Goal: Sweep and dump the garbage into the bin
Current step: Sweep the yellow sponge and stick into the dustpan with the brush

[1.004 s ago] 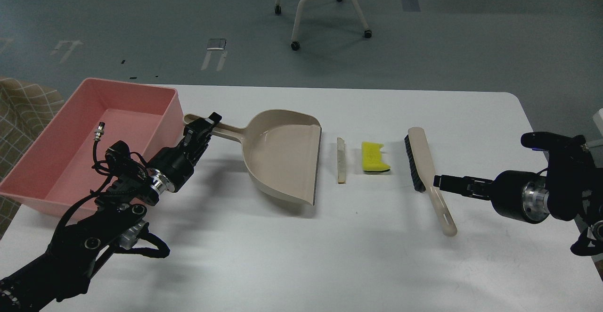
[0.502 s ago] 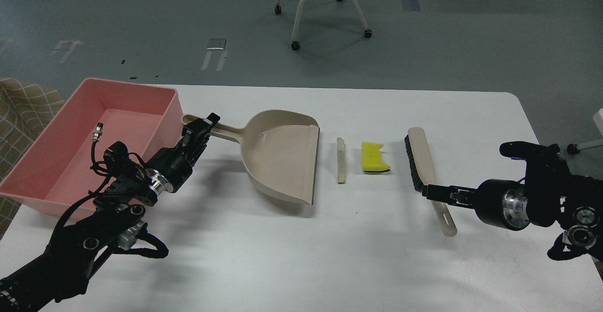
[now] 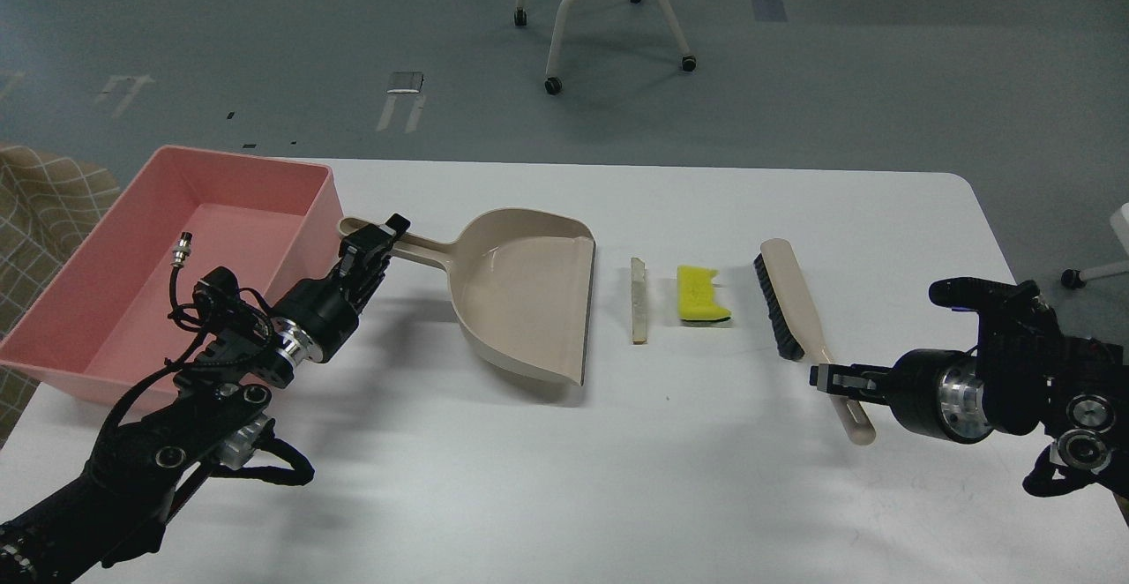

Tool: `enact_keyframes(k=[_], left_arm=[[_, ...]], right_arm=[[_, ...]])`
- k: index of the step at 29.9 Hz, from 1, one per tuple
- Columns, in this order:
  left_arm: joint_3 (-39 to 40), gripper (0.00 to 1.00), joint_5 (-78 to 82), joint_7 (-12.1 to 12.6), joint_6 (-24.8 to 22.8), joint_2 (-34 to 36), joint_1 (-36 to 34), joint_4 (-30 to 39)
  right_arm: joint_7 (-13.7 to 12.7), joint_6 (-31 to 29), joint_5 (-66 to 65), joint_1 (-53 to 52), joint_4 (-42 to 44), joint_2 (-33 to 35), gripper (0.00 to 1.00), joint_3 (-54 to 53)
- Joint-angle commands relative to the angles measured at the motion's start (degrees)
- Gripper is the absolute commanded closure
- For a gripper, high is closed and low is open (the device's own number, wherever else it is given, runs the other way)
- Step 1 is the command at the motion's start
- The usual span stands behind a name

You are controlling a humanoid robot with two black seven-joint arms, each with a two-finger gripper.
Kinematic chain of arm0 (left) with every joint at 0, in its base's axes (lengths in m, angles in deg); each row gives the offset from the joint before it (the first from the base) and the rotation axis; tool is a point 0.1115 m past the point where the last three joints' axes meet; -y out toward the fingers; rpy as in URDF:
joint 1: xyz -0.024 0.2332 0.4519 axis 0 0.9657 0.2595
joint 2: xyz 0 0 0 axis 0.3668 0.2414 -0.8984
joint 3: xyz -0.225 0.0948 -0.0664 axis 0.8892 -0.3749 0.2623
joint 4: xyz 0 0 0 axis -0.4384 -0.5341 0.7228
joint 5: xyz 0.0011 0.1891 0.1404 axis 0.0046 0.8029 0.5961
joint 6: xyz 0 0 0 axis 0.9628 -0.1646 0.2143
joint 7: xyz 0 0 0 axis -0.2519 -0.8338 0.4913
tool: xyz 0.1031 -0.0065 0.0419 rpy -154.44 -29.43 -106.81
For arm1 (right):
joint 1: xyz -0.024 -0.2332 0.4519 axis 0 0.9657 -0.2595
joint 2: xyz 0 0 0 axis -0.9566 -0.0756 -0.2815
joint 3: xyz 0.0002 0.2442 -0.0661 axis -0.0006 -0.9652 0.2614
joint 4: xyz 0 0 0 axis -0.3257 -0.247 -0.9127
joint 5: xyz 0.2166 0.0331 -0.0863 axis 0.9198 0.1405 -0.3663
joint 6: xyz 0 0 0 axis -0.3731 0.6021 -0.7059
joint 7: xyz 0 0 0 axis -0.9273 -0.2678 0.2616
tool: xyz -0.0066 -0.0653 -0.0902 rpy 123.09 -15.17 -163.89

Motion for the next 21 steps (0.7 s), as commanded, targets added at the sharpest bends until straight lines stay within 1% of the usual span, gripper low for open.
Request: enact_keyframes(k=[1, 7, 10, 12, 17, 21], left_arm=[[-0.02, 1.00, 0.00, 0.00, 0.00, 0.07, 0.00, -0.01], [-0.11, 1.00, 0.00, 0.00, 0.00, -0.37, 0.17, -0.01], [-0.11, 1.00, 0.00, 0.00, 0.18, -0.72, 0.26, -0.10], [-0.11, 1.00, 0.00, 0.00, 1.05, -0.64, 0.44, -0.10], [-0.11, 1.00, 0.00, 0.00, 1.23, -0.55, 0.44, -0.19], [-0.11, 1.00, 0.00, 0.00, 1.23, -0.72, 0.53, -0.10]], right_arm=[[-0.03, 0.07, 0.00, 0.16, 0.18, -0.01, 0.99, 0.09], [0.41, -0.19, 0.44, -0.19, -0.61, -0.10, 1.00, -0.26], [0.67, -1.94, 0.52, -0.46, -0.61, -0.28, 1.00, -0.52], [0.67, -2.74, 0.52, -0.63, -0.52, -1.59, 1.00, -0.61], [1.02, -3.18, 0.52, -0.63, -0.44, -3.44, 1.00, -0.61], [0.76, -3.88, 0.52, -2.21, -0.09, -7.56, 1.00, -0.35]])
